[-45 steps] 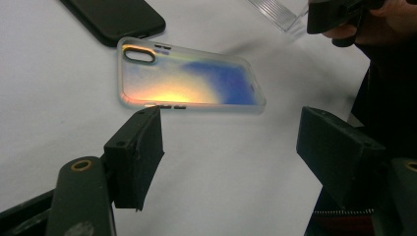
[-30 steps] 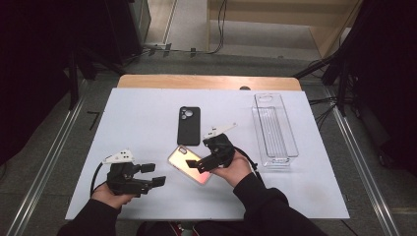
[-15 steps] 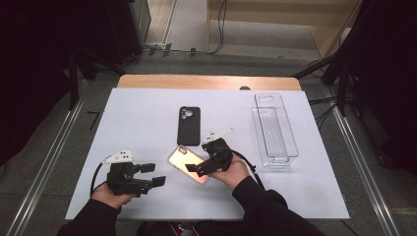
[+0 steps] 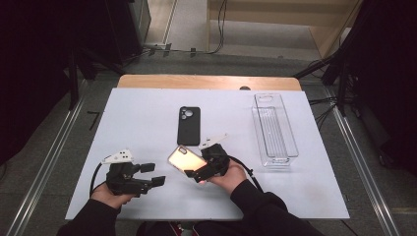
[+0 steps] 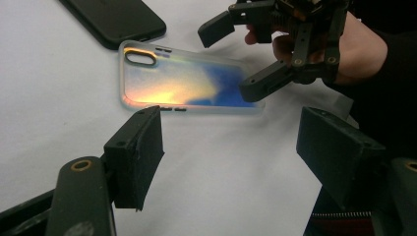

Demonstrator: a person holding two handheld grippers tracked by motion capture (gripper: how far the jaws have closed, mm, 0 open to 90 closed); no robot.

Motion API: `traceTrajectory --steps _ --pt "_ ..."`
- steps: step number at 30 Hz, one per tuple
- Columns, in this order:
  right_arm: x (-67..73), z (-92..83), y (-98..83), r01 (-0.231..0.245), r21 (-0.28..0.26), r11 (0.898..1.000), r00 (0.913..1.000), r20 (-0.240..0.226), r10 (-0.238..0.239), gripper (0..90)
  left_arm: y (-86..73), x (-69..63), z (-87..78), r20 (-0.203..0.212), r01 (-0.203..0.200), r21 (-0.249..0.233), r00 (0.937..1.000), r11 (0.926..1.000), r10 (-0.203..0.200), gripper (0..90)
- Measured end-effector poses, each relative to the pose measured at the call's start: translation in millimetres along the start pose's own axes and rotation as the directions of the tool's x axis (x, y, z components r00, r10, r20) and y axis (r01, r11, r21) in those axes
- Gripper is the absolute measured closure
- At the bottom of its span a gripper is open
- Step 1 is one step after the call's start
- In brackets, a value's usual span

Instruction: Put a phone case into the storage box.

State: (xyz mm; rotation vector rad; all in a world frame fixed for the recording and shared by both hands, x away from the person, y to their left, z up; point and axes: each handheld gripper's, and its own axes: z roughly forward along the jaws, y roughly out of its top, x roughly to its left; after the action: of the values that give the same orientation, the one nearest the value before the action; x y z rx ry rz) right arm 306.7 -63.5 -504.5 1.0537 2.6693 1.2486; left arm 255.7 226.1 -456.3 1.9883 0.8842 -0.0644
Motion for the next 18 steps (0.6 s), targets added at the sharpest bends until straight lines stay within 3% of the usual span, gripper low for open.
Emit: traceTrajectory --steps 11,18 --pt "6.9 9.0 -5.7 0.051 0.039 0.998 0.9969 0.058 -0.053 4.7 0.0 0.7 -0.3 0.004 0.007 -0.007 1.0 0.9999 -0.007 26.1" --pt "18.3 14.0 -12.8 0.126 0.03 0.992 0.9788 0.159 -0.129 8.1 -0.1 1.0 -0.5 0.001 0.009 -0.007 1.0 0.9999 -0.009 26.1"
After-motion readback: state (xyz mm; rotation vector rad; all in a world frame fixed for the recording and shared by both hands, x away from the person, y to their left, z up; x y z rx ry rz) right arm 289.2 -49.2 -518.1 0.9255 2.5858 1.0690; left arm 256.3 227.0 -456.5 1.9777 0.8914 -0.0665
